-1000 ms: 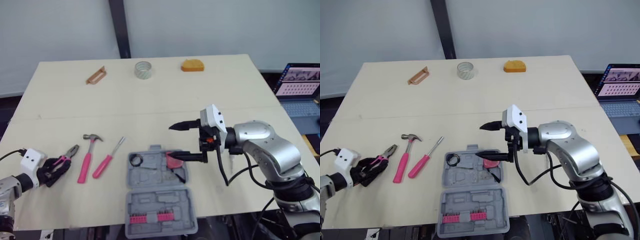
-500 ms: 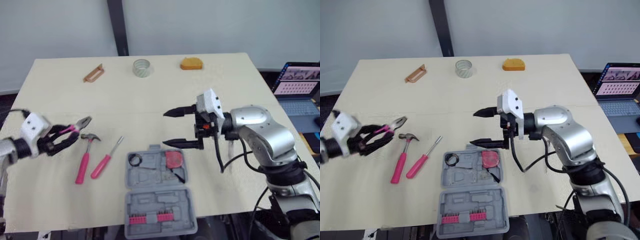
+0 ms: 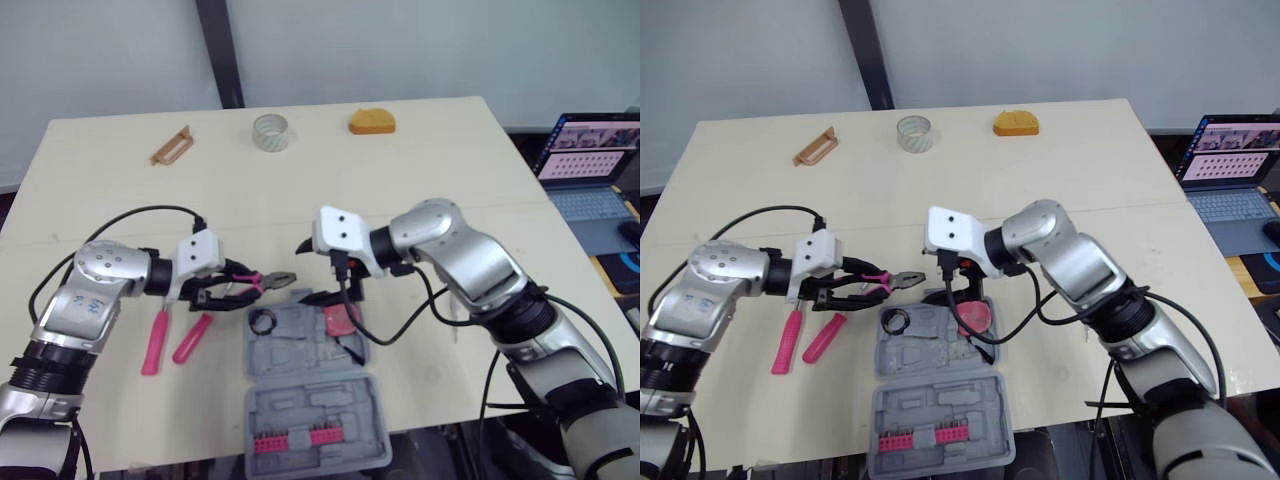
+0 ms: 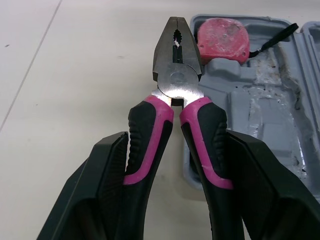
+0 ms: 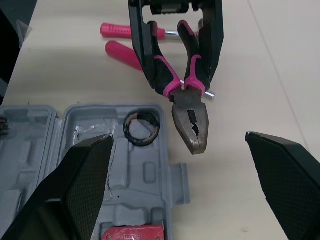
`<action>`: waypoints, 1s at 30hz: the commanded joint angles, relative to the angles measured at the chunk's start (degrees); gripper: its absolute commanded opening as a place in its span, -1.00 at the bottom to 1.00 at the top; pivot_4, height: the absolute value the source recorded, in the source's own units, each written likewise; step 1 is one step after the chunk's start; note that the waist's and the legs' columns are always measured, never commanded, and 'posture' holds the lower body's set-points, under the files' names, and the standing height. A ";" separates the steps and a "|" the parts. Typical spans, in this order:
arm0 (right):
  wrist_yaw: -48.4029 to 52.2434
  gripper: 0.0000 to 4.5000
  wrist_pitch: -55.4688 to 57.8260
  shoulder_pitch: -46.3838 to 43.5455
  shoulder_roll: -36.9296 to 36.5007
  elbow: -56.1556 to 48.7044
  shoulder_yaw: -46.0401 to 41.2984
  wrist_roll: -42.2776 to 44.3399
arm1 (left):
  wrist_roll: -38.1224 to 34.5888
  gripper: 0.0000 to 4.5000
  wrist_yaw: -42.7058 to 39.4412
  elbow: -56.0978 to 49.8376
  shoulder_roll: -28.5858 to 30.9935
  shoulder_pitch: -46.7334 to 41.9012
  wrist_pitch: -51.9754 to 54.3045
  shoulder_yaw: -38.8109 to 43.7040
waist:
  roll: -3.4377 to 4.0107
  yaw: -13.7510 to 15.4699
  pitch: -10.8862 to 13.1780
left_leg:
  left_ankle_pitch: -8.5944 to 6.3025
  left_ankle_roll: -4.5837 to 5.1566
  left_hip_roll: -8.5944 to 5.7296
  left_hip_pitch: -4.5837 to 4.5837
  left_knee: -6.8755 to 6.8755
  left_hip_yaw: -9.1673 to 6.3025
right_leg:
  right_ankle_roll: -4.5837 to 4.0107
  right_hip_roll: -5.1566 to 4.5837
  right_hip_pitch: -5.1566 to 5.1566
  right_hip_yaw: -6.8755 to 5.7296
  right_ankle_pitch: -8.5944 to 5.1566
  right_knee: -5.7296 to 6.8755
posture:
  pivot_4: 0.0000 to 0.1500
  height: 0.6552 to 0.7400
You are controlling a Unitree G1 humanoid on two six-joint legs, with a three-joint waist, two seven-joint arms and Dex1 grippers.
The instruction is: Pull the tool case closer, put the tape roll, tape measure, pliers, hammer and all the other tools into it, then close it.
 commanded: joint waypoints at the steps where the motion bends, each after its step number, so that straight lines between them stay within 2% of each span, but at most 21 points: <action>1: -0.11 1.00 0.58 -1.10 1.19 -1.00 1.60 -1.61 | -0.39 0.11 -0.67 -3.88 -0.92 -1.50 0.20 -0.72 | 0.00 0.00 0.00 | 0.00 0.00 0.00 -0.01 0.02 0.00 | 0.00 0.00 0.00 0.00 0.00 0.00 | 1.00 1.00; 23: 0.96 1.00 -2.62 -1.37 5.06 4.98 4.49 -7.16 | -0.85 0.11 1.54 -8.10 -3.02 0.03 3.21 -0.34 | 0.00 -0.04 0.00 | 0.00 0.00 0.00 -0.01 0.14 -0.02 | -0.01 -0.01 0.01 0.02 0.00 0.06 | 1.00 1.00; 24: 0.96 0.76 -2.68 -1.42 5.18 5.08 4.43 -7.20 | -0.85 0.11 1.60 -8.20 -3.07 0.08 3.28 -0.37 | 0.00 -0.04 0.00 | 0.00 0.00 0.00 -0.02 0.14 -0.02 | -0.01 0.00 0.01 0.03 0.00 0.06 | 1.00 1.00; 25: 0.97 0.67 -2.76 -1.51 5.35 5.23 4.37 -7.27 | -0.86 0.11 1.66 -8.18 -3.17 0.09 3.27 -0.40 | 0.00 -0.04 0.00 | 0.00 0.00 0.00 -0.01 0.14 -0.02 | -0.01 0.00 0.01 0.03 0.00 0.06 | 1.00 1.00; 30: 1.15 -0.44 -3.00 -1.59 5.57 5.63 4.24 -7.68 | -1.36 0.11 2.10 -7.94 -4.08 -0.55 3.73 -0.13 | 0.00 -0.05 0.00 | 0.00 0.00 0.00 -0.01 0.14 -0.02 | -0.01 -0.01 0.01 0.03 0.01 0.06 | 1.00 1.00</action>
